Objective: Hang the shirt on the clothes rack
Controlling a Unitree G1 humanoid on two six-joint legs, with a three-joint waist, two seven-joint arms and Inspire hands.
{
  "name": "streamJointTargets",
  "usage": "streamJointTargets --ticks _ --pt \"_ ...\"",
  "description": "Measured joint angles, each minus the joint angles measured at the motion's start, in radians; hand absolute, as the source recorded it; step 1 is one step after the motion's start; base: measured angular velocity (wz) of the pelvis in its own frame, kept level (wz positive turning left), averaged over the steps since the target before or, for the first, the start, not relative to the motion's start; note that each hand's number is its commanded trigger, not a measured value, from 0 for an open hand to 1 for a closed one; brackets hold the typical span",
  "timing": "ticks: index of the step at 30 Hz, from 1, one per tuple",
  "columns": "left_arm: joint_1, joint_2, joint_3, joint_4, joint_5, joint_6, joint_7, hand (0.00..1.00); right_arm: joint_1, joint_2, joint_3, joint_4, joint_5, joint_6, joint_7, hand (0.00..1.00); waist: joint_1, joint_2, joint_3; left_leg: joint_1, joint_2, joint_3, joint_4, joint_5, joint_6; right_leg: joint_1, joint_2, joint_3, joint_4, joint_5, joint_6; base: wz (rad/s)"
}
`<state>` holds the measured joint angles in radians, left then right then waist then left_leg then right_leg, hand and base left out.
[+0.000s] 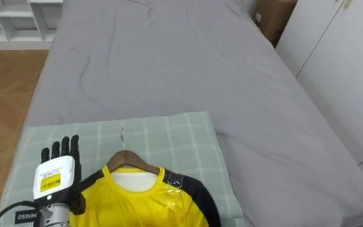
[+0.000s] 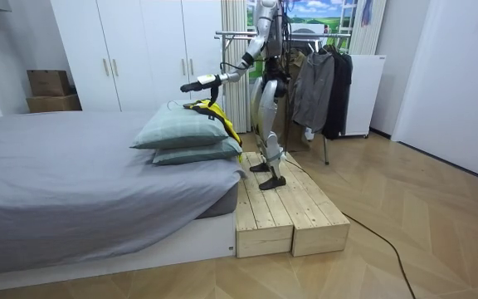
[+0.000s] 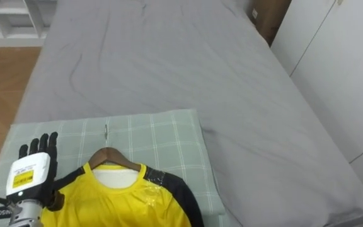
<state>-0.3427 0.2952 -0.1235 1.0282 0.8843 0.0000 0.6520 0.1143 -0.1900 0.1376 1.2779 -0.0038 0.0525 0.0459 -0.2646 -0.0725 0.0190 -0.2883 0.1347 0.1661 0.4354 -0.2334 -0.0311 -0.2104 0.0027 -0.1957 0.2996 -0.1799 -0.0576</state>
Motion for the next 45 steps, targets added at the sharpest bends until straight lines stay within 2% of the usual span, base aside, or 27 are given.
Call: streamJointTargets --ticks 5,10,12,14,15,18,22,29,34,36,39,45 --pt "-0.011 0.001 -0.011 0.001 -0.008 0.000 -0.012 0.00 0.000 -0.001 0.010 -0.018 0.002 -0.002 0.000 0.00 0.001 0.004 0.0045 -0.018 0.027 0.052 0.025 0.000 -0.001 -0.019 0.003 -0.008 0.015 -0.009 -0.014 0.01" --pt "-0.011 0.004 -0.018 0.004 -0.008 0.001 -0.036 0.00 0.000 -0.002 0.041 -0.036 0.004 -0.009 0.000 0.00 0.005 0.004 0.0071 -0.027 0.035 0.061 0.037 -0.001 -0.001 -0.038 0.004 -0.010 0.049 -0.022 -0.023 0.02" --pt "-0.012 0.007 -0.018 0.005 -0.008 0.002 -0.039 0.00 0.000 -0.002 0.048 -0.036 0.008 -0.009 0.000 0.00 0.002 0.003 0.0073 -0.041 0.045 0.081 0.053 -0.001 -0.001 -0.051 0.003 -0.015 0.066 -0.029 -0.028 0.06" --pt "-0.013 0.007 -0.019 0.005 -0.008 0.005 -0.047 0.00 0.003 -0.002 0.056 -0.036 0.010 -0.008 0.000 0.00 -0.002 0.001 0.0093 -0.055 0.047 0.080 0.074 -0.001 -0.001 -0.053 0.004 -0.025 0.071 -0.031 -0.031 0.12" --pt "-0.013 0.007 -0.019 0.005 -0.008 0.007 -0.054 0.00 0.005 -0.002 0.061 -0.036 0.013 -0.008 0.000 0.00 -0.002 -0.005 0.0124 -0.058 0.052 0.081 0.087 -0.001 -0.001 -0.053 0.005 -0.026 0.080 -0.036 -0.032 0.10" --pt "-0.013 0.007 -0.020 0.006 -0.007 0.010 -0.068 0.00 0.005 -0.003 0.067 -0.036 0.030 -0.008 0.000 0.00 -0.002 -0.010 0.0145 -0.075 0.067 0.083 0.115 -0.001 -0.001 -0.055 0.012 -0.026 0.083 -0.037 -0.034 0.03" --pt "-0.014 0.010 -0.020 0.006 -0.008 0.017 -0.074 0.00 0.007 -0.003 0.077 -0.038 0.035 -0.008 0.001 0.00 -0.001 -0.011 0.0141 -0.087 0.076 0.083 0.120 -0.005 -0.007 -0.073 0.017 -0.028 0.096 -0.036 -0.039 -0.01" --pt "-0.041 0.038 -0.028 0.014 -0.008 0.027 -0.107 0.00 0.019 -0.007 0.077 -0.038 0.035 -0.008 0.024 0.00 -0.003 -0.010 0.0141 -0.101 0.082 0.086 0.127 -0.009 -0.009 -0.098 0.018 -0.028 0.124 -0.038 -0.046 -0.02" --pt "-0.062 0.052 -0.056 0.014 -0.009 0.035 -0.120 0.00 0.027 -0.007 0.078 -0.038 0.049 -0.008 0.025 0.00 -0.007 -0.010 0.0143 -0.099 0.082 0.083 0.133 -0.010 -0.008 -0.098 0.017 -0.027 0.133 -0.038 -0.046 0.00" --pt "-0.070 0.075 -0.090 0.014 -0.009 0.035 -0.131 0.00 0.028 -0.007 0.084 -0.038 0.065 -0.008 0.022 0.00 -0.014 -0.010 0.0146 -0.100 0.083 0.085 0.136 -0.010 -0.008 -0.098 0.017 -0.027 0.135 -0.039 -0.047 0.00" --pt "-0.083 0.091 -0.119 0.016 -0.021 0.036 -0.160 0.00 0.041 -0.007 0.087 -0.043 0.074 -0.008 0.022 0.00 -0.014 -0.009 0.0150 -0.101 0.088 0.087 0.136 -0.014 -0.005 -0.098 0.019 -0.027 0.138 -0.038 -0.047 0.00" --pt "-0.098 0.106 -0.135 0.037 -0.030 0.034 -0.188 0.00 0.059 -0.007 0.104 -0.050 0.078 -0.009 0.022 0.00 -0.020 -0.008 0.0159 -0.102 0.101 0.093 0.150 -0.024 -0.004 -0.094 0.027 -0.027 0.136 -0.036 -0.051 -0.04"
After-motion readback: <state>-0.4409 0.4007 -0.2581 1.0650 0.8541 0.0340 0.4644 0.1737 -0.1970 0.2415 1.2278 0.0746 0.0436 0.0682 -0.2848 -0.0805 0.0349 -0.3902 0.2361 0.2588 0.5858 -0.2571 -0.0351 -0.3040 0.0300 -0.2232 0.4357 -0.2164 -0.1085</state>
